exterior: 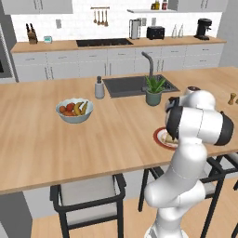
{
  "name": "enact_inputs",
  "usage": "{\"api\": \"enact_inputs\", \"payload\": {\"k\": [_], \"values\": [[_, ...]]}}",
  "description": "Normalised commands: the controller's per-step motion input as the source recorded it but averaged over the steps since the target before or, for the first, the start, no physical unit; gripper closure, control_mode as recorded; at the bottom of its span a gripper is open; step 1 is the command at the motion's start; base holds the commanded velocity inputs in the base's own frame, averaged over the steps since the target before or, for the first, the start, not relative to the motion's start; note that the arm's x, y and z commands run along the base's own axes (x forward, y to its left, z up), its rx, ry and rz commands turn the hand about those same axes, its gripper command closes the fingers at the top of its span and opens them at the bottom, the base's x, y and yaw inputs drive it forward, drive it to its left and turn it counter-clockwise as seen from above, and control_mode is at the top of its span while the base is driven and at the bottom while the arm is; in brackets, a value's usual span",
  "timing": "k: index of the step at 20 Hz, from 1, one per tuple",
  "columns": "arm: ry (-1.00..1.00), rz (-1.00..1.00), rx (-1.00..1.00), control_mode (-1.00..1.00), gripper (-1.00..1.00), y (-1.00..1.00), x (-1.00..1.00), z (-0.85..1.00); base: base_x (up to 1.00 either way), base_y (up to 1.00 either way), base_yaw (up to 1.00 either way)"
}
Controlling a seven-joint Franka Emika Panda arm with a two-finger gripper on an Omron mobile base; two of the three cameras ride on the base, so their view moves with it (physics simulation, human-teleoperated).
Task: Start the toaster. Once the lever pops up, take the bread to the plate on the dining counter.
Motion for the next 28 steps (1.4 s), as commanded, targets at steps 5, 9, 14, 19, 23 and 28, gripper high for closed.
{"api": "enact_inputs", "payload": {"k": [5, 9, 14, 19, 23, 28], "values": [[-0.08, -0.14, -0.25, -1.0, -1.0, 0.1, 0.01, 0.1, 0.0, 0.0, 0.0], [-0.03, -0.1, -0.13, -1.0, -1.0, 0.4, -0.16, 0.37, 0.0, 0.0, 0.0], [-0.03, -0.16, -0.07, -1.0, -1.0, 0.69, -0.37, 0.81, 0.0, 0.0, 0.0], [0.05, -0.22, 0.07, -1.0, -1.0, 0.21, -0.14, 0.91, 0.0, 0.0, 0.0], [-0.01, -0.1, 0.1, -1.0, -1.0, 0.88, -0.43, 0.92, 0.0, 0.0, 0.0], [-0.06, 0.0, 0.12, -1.0, -1.0, 0.77, -0.9, 0.48, 0.0, 0.0, 0.0]]}}
